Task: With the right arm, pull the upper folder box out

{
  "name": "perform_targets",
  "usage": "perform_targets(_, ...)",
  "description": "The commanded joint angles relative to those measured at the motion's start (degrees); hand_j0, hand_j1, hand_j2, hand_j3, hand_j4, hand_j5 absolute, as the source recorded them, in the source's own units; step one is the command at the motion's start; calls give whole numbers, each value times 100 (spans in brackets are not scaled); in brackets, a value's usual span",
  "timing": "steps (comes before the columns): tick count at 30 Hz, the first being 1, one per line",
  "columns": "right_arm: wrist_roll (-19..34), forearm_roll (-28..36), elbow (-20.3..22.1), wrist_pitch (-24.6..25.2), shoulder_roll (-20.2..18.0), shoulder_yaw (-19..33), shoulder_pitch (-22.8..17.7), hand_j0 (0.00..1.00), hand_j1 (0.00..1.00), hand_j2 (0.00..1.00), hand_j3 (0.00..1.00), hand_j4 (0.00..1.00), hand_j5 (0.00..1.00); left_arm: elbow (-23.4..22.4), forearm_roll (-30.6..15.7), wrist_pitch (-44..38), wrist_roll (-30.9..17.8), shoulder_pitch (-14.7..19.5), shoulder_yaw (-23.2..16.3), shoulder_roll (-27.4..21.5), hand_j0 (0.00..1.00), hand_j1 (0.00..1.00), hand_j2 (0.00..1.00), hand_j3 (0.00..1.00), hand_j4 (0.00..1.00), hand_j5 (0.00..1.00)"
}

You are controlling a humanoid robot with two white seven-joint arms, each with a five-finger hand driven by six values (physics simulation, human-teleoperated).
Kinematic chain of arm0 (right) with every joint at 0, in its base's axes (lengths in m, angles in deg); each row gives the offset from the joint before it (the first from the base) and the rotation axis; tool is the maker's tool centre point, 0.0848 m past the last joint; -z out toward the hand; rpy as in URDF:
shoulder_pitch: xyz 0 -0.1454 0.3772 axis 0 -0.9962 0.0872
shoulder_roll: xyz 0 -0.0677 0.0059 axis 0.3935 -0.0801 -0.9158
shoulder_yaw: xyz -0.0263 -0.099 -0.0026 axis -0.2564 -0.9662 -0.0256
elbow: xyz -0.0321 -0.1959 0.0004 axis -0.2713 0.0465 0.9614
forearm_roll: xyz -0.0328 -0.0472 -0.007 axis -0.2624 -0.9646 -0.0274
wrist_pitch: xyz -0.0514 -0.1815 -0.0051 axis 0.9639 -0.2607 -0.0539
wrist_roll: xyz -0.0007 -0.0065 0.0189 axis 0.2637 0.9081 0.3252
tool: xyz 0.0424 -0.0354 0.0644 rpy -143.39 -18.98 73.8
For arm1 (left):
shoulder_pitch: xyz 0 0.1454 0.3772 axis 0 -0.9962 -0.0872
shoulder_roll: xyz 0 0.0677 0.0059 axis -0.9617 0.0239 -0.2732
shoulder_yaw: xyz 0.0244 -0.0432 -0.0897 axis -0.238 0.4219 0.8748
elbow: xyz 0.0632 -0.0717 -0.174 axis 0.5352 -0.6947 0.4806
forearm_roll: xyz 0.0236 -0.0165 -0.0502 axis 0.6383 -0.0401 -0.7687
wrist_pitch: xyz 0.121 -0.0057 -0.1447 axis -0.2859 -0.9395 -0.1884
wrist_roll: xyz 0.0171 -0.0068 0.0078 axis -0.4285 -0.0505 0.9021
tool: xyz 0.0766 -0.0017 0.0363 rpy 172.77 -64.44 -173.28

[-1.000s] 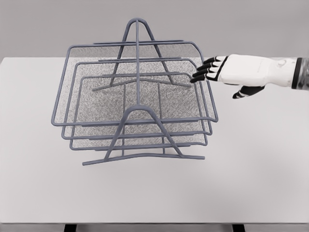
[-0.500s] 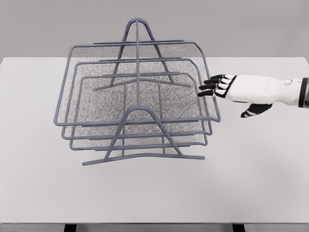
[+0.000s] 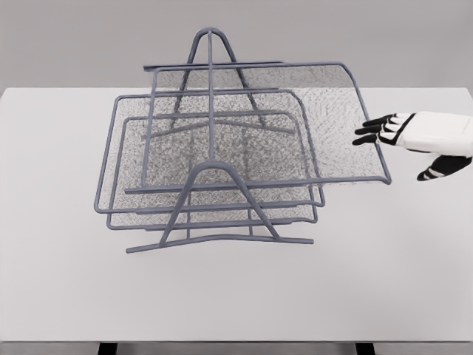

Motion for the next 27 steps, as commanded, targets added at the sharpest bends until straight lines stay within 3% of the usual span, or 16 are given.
perform_targets(1,30,-578,-109,-90,-135,77,0,100,100,100,100,100,100,-2,0,1,-1,0,-2,0,100,100,100,100,100,100)
perform_targets(13,30,-139,-126,-90,-882,174,-35,100,100,100,100,100,100,-2,0,1,-1,0,-2,0,100,100,100,100,100,100)
perform_targets(17,30,-121,-206,-90,-961,297,-26,100,100,100,100,100,100,-2,0,1,-1,0,-2,0,100,100,100,100,100,100)
perform_targets(19,30,160,-223,-90,-1224,288,-26,100,100,100,100,100,100,-2,0,1,-1,0,-2,0,100,100,100,100,100,100)
perform_targets(22,30,160,-232,-90,-1260,297,-26,100,100,100,100,100,100,-2,0,1,-1,0,-2,0,100,100,100,100,100,100)
perform_targets(24,30,758,-276,-90,-1198,604,-26,100,100,100,100,100,100,-2,0,1,-1,0,-2,0,100,100,100,100,100,100)
perform_targets(27,30,1101,-443,-90,-1189,859,-35,100,100,100,100,100,100,-2,0,1,-1,0,-2,0,100,100,100,100,100,100)
